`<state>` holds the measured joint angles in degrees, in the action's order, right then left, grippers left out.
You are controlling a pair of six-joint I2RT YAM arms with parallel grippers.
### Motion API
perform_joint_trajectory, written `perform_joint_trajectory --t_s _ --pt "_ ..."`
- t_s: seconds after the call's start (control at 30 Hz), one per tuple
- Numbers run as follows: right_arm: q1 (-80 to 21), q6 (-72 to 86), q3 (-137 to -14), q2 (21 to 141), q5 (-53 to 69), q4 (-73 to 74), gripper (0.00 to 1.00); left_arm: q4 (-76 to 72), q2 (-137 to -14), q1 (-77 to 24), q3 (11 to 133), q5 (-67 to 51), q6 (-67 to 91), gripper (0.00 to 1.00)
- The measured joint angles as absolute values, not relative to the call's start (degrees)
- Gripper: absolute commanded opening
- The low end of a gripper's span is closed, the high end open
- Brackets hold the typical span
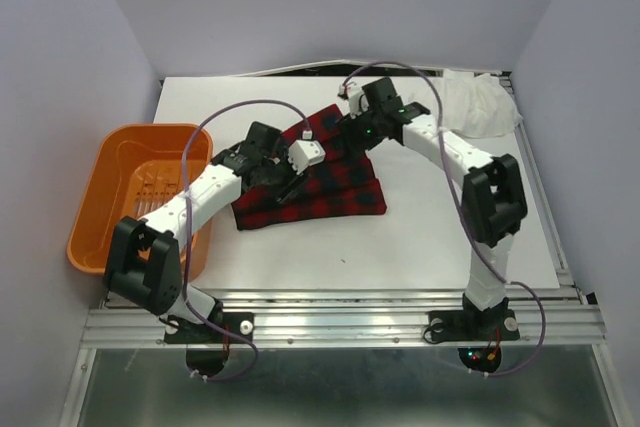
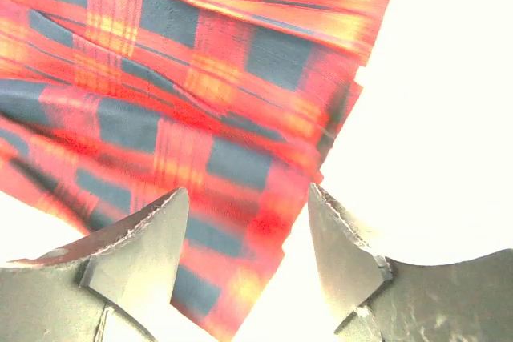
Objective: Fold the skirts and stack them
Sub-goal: Fold the skirt
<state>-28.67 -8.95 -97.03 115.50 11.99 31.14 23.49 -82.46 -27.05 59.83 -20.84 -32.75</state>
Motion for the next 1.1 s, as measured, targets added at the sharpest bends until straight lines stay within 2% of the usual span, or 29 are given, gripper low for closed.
perform_joint_trajectory --t_s 0.23,0.33,0.43,0.53,0.6,0.7,0.87,1.1 --pt "-27.49 -2.04 -84.03 97.95 12.62 31.48 0.63 24.58 -89.17 -22.33 63.81 -16.69 -37.04 0.56" --pt "-27.86 0.16 -77.67 96.42 15.49 32.88 0.59 27.38 -92.40 -20.23 63.90 -14.79 -40.62 0.54" --pt "-28.12 1.54 -71.40 98.41 18.92 35.00 0.56 29.76 -94.39 -18.72 63.90 -13.98 -43.97 0.48" --pt "-28.12 2.13 -68.29 101.03 21.32 36.32 0.52 31.29 -94.76 -18.63 63.90 -14.13 -46.50 0.33" --pt "-28.12 2.35 -67.85 102.72 21.69 36.82 0.51 31.86 -94.76 -18.74 63.90 -14.85 -47.64 0.17" --pt "-27.90 2.31 -67.99 104.68 20.75 36.23 0.49 32.42 -95.33 -19.59 63.86 -15.27 -47.97 0.00" --pt "-25.23 1.58 -71.33 108.07 18.85 35.94 0.47 32.16 -96.51 -23.57 62.46 -15.90 -47.24 0.00" --pt "-15.31 -1.50 -83.64 116.31 15.97 35.29 0.47 31.09 -98.06 -30.55 62.54 -20.99 -41.78 0.00"
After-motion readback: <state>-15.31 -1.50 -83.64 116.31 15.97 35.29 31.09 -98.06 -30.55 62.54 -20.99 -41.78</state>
